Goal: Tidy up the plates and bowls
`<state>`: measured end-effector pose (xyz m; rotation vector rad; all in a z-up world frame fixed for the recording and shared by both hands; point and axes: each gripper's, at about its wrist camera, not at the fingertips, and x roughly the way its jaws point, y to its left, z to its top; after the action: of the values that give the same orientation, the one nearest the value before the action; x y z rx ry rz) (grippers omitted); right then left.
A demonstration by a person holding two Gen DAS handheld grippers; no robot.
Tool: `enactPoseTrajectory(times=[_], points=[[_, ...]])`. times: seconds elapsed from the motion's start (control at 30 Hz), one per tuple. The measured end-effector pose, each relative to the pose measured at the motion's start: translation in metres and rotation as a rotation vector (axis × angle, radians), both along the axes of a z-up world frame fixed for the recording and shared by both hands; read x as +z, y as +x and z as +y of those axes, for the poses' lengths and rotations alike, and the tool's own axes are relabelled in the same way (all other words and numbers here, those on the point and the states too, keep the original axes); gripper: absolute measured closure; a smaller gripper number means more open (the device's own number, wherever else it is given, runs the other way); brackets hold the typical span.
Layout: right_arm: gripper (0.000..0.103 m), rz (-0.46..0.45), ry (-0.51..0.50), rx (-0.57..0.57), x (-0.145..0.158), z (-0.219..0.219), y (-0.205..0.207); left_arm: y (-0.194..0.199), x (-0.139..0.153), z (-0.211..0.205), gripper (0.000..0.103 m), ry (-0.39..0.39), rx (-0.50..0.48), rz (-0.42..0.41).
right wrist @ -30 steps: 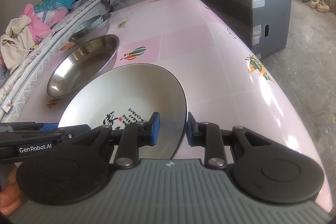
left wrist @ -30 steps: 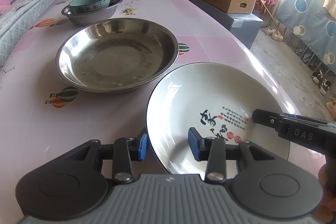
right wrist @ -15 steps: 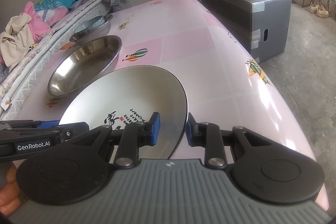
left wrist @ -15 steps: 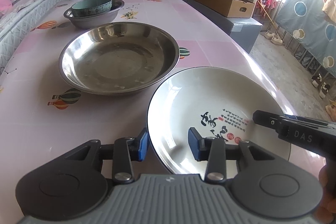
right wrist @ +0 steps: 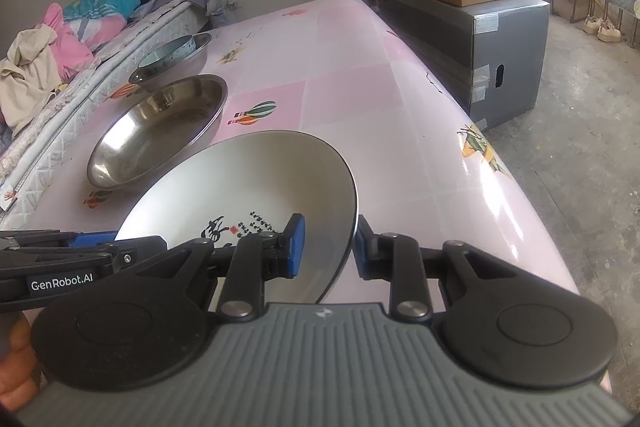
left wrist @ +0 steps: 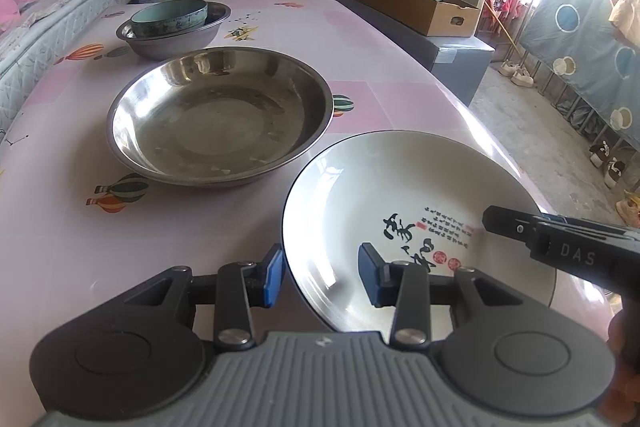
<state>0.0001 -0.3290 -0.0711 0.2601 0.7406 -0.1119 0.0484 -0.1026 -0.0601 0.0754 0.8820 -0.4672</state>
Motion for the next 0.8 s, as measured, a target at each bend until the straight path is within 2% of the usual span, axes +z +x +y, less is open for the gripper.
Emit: enactPoseTrajectory(times=[0.63,0.8], points=[[0.078,-0.014,-0.014,-0.003,0.0053,0.0008,-0.0030,-0.0021,0.0049,-0.0023,0.063,0.005,-0.015,-0.035],[0.078,0.002,0.006,-0.013,-0.0007,-0.0041,-0.0015,0.0002,0.0043,0.0022,0.063,-0.027,-0.018,-0.025]])
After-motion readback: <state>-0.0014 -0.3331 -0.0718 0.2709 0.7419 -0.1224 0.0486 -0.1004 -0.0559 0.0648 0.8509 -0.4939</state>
